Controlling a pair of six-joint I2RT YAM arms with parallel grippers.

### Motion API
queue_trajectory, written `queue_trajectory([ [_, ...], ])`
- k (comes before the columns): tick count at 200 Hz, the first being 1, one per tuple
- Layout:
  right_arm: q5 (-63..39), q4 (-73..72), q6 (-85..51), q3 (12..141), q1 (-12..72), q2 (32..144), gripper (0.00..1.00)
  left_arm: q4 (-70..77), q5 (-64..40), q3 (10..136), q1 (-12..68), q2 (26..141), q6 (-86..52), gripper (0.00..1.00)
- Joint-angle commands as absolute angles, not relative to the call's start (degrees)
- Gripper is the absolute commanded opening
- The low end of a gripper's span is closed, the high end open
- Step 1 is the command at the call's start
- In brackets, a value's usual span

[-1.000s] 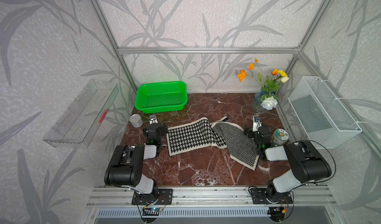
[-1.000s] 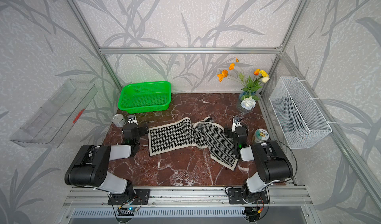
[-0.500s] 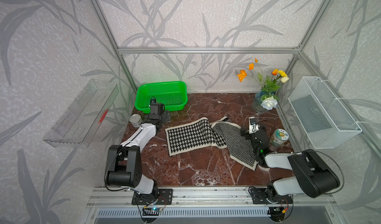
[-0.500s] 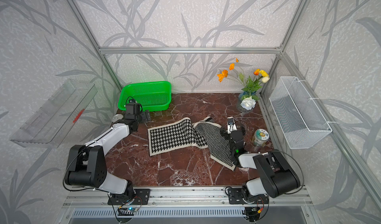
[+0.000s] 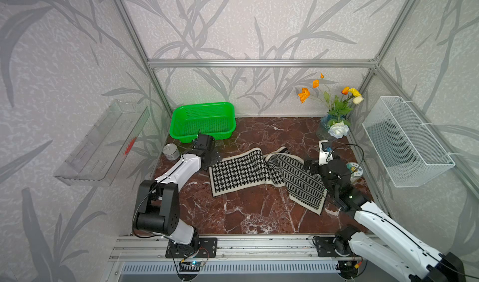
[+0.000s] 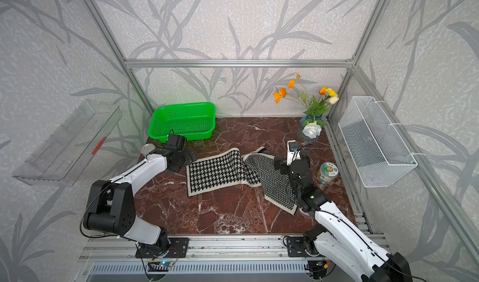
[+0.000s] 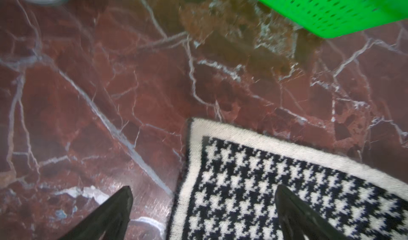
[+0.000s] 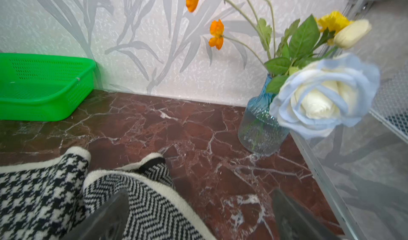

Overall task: Roll up the scarf and place it into the basket
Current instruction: Flatten out the scarf at the center of the board.

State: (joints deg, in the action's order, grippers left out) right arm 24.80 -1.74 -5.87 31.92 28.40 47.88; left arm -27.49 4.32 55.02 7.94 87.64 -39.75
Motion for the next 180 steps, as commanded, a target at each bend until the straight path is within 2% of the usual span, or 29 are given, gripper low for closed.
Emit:
queue_trajectory([
  [1,21.79,18.76,-15.01,33.46,27.29,48.97,0.99,-29.84,1.41,51.91,9.1,86.13,-43.95,0.99],
  [19,15.69,25.01,-20.58,34.45,22.81,50.69,0.99,-29.96,1.6,49.67,10.12,84.6,-44.03,0.99],
  [42,6.98,26.11,-23.68,33.48,17.75,52.18,0.99,-28.59,1.61,46.73,10.64,82.55,-43.61,0.97],
  [80,6.95,24.87,-24.43,31.86,17.23,52.6,0.99,-26.67,-0.09,43.89,10.98,81.98,-43.37,0.91],
  [139,6.09,32.33,-27.7,33.96,16.28,58.08,0.99,-21.82,-3.09,41.51,11.91,82.99,-42.89,0.8],
  [159,6.2,34.67,-29.97,34.06,15.5,59.18,0.99,-20.52,-3.42,41.36,11.95,83.76,-42.72,0.71],
  [180,5.62,36.61,-31.35,34.18,14.62,60.34,0.99,-17.97,-4.59,40.79,11.96,85.31,-43.05,0.56],
])
